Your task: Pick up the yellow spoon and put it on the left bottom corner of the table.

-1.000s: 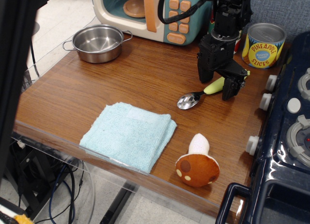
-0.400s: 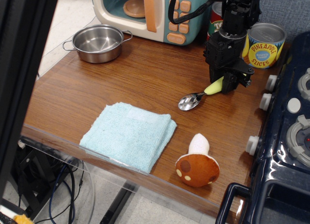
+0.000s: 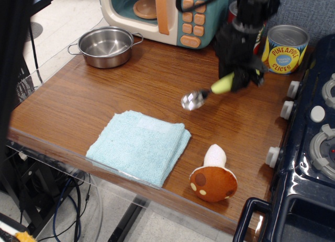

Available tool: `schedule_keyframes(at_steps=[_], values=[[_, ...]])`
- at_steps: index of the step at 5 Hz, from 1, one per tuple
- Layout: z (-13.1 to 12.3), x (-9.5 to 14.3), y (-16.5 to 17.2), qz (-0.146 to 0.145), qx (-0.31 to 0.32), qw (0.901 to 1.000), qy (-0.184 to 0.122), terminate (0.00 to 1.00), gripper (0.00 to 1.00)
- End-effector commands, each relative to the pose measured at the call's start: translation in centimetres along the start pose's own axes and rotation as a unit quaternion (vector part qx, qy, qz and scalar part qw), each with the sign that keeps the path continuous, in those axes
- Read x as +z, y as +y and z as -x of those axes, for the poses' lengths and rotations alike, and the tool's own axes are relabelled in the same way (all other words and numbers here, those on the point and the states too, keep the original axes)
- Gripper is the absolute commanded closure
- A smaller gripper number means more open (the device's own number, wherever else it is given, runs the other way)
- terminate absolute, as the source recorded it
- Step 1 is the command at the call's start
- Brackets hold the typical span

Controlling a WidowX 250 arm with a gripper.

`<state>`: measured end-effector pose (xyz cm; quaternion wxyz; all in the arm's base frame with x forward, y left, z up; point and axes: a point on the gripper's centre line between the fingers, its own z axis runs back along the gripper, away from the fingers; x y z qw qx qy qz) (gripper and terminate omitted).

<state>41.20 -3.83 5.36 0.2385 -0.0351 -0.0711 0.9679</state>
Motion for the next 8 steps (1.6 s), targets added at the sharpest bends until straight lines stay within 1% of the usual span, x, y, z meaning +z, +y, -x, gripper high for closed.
schedule_keyframes(at_steps=[1,2,3,4,5,6,7,8], values=[[-6.2,7.1,-3.2,0.026,0.016,0.9987,0.042,0.0,1.0],[-10.8,6.9,-5.4,0.035,0.019,0.9987,0.032,0.0,1.0],[-15.1,6.2,-8.0,0.05,0.03,0.9982,0.011,0.0,1.0],[-19.0,4.3,-10.4,0.047,0.071,0.9961,-0.025,0.0,1.0],[-20.2,1.9,-12.0,0.045,0.084,0.9943,-0.049,0.0,1.0],[-19.8,-0.3,-13.6,0.046,0.093,0.9923,-0.067,0.0,1.0],[-20.1,-2.3,-14.1,0.041,0.092,0.9913,-0.085,0.0,1.0],[-19.9,-3.7,-14.0,0.032,0.08,0.9917,-0.096,0.0,1.0]])
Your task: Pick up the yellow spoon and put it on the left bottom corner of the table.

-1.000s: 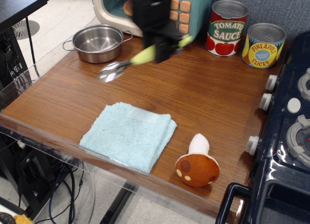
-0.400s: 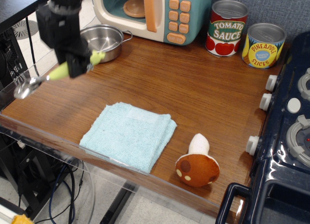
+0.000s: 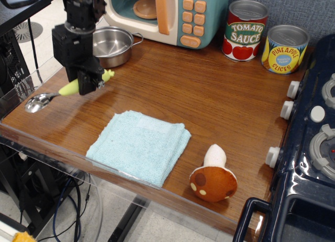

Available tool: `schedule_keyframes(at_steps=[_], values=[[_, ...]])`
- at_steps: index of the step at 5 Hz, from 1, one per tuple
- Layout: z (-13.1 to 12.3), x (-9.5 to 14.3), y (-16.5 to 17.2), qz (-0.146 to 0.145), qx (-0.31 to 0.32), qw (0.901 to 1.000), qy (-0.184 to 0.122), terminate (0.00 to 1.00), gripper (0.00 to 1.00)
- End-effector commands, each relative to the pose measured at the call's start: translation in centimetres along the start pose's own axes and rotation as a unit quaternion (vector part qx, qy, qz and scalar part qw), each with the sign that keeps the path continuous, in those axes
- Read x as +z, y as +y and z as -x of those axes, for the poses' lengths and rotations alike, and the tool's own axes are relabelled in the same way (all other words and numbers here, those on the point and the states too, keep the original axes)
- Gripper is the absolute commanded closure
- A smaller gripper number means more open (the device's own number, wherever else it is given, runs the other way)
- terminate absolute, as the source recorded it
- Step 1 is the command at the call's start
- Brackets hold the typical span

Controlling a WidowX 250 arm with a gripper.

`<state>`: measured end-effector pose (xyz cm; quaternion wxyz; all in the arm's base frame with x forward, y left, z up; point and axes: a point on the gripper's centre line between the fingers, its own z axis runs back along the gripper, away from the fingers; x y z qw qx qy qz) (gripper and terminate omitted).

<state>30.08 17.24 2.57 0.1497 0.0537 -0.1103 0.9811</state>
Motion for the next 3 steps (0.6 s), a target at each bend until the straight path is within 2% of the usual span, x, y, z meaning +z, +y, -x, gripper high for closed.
schedule_keyframes(at_steps=[1,2,3], values=[[0.1,0.0,-0.9,0.005,0.004,0.9999,0.009,0.0,1.0],[0.2,0.6,-0.9,0.005,0.007,0.9998,0.019,0.0,0.0],[0.2,1.4,-1.0,0.013,0.003,0.9995,0.03,0.0,0.0]])
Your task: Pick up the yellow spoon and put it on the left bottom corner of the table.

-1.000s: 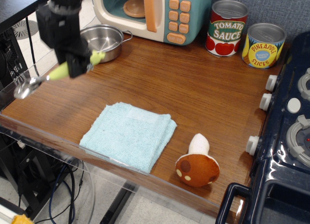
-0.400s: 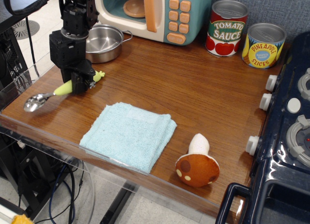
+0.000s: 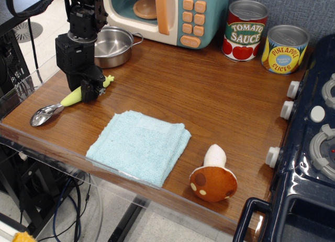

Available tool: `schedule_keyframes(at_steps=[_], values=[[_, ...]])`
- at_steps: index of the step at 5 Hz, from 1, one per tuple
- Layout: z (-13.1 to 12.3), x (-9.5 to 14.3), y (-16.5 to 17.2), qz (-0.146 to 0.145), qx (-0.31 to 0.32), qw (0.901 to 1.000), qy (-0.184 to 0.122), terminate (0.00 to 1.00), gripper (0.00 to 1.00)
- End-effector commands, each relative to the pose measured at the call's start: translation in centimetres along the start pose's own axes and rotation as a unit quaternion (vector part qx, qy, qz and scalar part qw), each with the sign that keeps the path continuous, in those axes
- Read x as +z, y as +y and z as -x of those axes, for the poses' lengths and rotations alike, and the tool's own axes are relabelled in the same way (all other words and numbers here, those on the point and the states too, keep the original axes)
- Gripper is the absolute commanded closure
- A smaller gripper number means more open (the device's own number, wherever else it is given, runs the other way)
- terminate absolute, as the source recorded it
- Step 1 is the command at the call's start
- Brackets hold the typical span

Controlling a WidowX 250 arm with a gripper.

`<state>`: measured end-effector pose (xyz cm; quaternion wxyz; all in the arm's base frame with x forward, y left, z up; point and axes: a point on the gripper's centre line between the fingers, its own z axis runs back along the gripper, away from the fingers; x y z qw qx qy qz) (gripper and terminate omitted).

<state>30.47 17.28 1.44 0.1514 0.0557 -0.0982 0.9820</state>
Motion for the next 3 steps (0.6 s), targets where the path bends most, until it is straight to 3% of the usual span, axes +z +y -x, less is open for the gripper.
schedule_keyframes(at_steps=[1,2,3], values=[[-0.3,3.9,-1.1,0.032,0.005,0.9985,0.044,0.0,0.0],[-0.7,5.8,-1.4,0.02,0.021,0.9967,0.075,0.0,0.0],[-1.0,8.6,-1.7,0.034,0.019,0.9935,0.107,0.0,0.0]])
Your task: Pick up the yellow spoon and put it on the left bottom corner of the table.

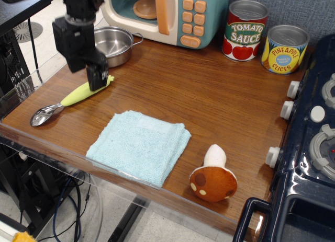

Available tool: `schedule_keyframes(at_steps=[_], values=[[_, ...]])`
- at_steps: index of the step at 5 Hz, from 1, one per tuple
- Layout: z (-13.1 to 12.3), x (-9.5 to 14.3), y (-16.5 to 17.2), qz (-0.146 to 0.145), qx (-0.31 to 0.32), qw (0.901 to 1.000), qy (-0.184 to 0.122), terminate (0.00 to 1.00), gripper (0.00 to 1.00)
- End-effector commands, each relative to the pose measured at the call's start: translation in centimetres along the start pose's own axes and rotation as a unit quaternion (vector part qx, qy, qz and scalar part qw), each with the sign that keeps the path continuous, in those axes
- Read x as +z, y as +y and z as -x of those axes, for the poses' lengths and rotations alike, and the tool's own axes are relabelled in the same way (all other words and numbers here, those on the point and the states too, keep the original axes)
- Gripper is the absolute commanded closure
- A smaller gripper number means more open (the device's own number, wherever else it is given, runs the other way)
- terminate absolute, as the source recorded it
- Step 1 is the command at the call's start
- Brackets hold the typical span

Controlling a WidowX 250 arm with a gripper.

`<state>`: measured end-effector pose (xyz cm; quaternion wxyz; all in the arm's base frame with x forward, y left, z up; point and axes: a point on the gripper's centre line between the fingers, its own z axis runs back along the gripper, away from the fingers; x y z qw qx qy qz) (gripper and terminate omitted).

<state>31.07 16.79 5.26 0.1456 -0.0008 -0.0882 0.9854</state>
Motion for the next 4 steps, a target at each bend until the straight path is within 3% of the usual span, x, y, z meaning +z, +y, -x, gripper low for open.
schedule_keyframes(at_steps=[1,3,4], values=[[-0.63,4.86,-1.27,0.035,0.006,0.998,0.051,0.0,0.0],[-0.63,4.86,-1.27,0.035,0.006,0.998,0.051,0.0,0.0],[-0.63,4.86,-1.27,0.035,0.006,0.998,0.051,1.0,0.0]])
